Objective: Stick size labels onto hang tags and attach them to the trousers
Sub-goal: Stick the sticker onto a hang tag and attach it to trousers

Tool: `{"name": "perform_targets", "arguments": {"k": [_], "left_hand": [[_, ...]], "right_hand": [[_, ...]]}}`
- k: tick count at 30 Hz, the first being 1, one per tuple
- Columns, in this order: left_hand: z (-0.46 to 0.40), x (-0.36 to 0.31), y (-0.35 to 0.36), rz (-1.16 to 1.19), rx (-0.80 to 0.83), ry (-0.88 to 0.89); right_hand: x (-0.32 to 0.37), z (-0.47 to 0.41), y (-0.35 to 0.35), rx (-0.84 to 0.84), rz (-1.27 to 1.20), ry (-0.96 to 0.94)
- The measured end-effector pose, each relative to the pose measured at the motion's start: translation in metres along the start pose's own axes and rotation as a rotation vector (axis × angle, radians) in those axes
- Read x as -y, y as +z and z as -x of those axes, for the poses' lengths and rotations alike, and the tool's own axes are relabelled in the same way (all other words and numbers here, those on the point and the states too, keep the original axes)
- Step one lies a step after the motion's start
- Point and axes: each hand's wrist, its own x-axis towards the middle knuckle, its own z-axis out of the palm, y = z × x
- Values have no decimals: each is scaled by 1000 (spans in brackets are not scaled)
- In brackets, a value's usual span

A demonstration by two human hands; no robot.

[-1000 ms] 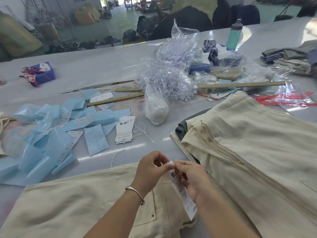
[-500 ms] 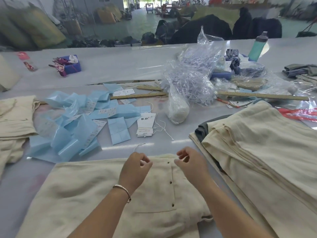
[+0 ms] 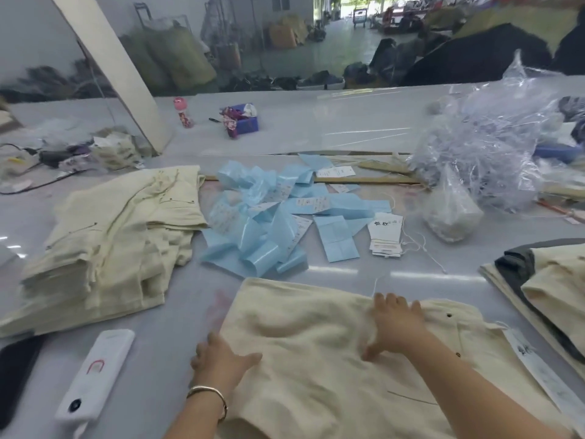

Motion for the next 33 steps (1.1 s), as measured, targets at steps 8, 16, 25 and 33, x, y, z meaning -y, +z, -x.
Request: {"name": "perform_targets", "arguments": {"k": [8, 16, 25, 33], "left_hand": [[-11, 19, -12, 398, 154, 306], [34, -35, -64, 850, 400, 703], [161, -187, -60, 817, 456, 1206], [302, -346, -33, 931, 454, 1430]], "right_hand": [[27, 46, 1, -257, -17, 197], [5, 133, -5, -331, -282, 355], [-95, 256, -36, -728, -504, 745], [-247, 381, -103, -946, -320, 998]]}}
